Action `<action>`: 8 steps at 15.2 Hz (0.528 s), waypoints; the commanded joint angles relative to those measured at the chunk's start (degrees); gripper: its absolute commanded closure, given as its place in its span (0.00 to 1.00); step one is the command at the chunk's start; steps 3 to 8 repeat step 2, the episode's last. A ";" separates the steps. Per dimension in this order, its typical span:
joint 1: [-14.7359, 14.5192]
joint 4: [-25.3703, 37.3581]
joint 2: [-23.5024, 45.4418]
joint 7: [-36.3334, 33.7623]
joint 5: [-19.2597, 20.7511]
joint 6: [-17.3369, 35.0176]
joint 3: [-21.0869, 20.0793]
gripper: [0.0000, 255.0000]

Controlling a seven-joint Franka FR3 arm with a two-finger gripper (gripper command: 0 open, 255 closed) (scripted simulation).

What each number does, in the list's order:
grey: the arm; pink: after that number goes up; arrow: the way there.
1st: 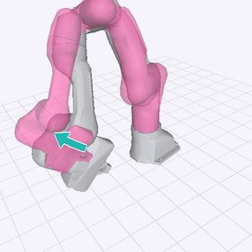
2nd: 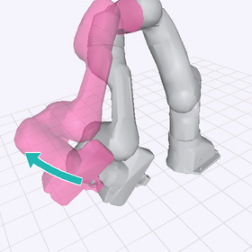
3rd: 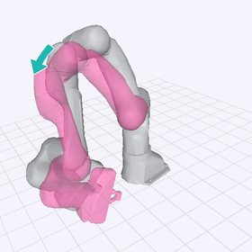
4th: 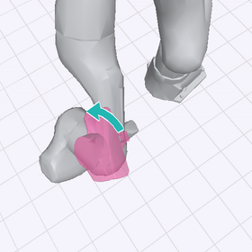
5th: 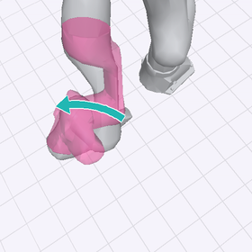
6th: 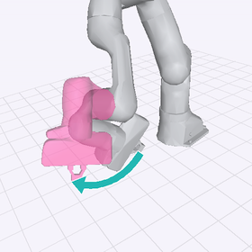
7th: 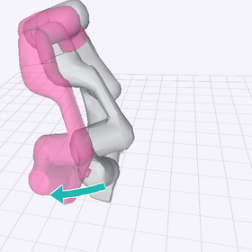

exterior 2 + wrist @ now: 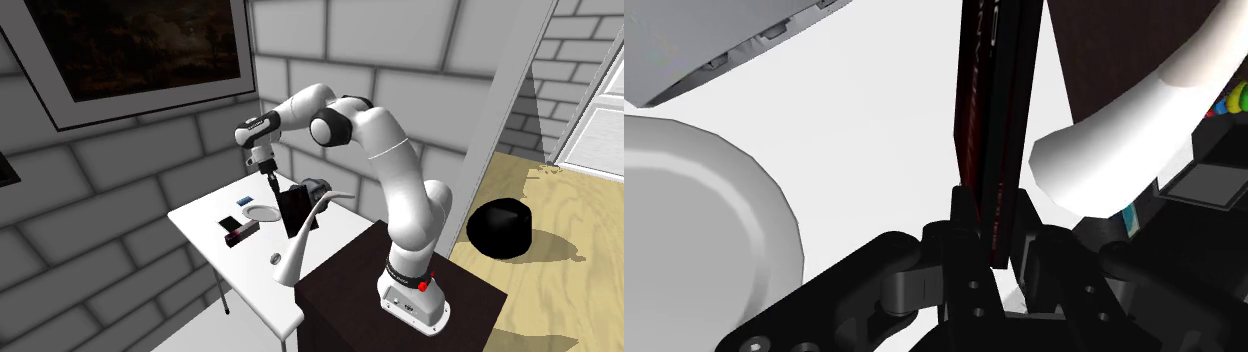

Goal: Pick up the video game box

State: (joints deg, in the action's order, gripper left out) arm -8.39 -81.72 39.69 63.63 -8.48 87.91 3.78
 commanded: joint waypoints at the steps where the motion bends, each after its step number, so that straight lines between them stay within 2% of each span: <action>1: 0.06 0.23 -0.39 0.01 0.06 -0.63 0.05 1.00; 8: 0.06 0.24 -0.38 0.01 0.06 -0.63 0.05 1.00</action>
